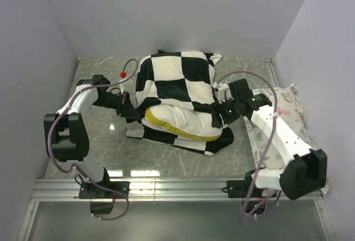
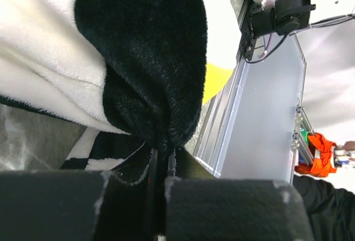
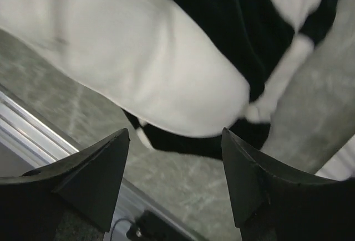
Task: Put the pillow into the pillowcase
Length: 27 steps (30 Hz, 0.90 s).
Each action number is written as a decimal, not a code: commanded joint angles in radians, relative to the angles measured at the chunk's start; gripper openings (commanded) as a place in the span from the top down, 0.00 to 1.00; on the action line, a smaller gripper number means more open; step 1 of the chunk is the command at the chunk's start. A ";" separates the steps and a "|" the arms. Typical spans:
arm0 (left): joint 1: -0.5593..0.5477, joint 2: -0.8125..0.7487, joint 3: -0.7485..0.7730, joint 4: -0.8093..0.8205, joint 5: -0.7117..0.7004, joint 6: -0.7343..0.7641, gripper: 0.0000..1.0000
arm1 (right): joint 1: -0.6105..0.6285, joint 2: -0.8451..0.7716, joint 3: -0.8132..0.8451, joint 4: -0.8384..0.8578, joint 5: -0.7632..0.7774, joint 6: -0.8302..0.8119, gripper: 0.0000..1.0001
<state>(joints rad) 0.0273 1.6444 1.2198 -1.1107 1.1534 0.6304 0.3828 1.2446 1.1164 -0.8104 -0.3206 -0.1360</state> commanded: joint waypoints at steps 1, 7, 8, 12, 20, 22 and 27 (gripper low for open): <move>0.020 0.008 0.041 -0.006 0.026 -0.023 1.00 | -0.146 0.048 -0.105 -0.101 0.029 -0.063 0.29; 0.068 0.046 0.107 -0.009 0.002 -0.015 1.00 | -0.288 0.202 -0.099 -0.131 0.102 -0.158 0.26; 0.071 0.055 0.116 -0.024 0.005 0.001 1.00 | -0.297 0.235 -0.102 -0.124 0.094 -0.165 0.25; 0.072 0.086 0.133 -0.037 -0.004 0.040 1.00 | -0.298 0.355 -0.103 -0.076 0.011 -0.186 0.22; 0.071 0.083 0.107 -0.028 -0.027 0.060 1.00 | -0.283 0.504 -0.056 -0.104 -0.152 -0.261 0.23; 0.072 0.084 0.101 0.004 -0.021 0.051 1.00 | -0.276 0.532 -0.038 -0.086 -0.146 -0.248 0.27; 0.072 0.104 0.099 0.045 0.011 -0.002 1.00 | -0.197 0.617 -0.003 -0.036 -0.120 -0.215 0.41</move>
<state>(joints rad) 0.0986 1.7355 1.3075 -1.1065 1.1030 0.6437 0.1238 1.7912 1.0805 -0.9184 -0.4271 -0.3462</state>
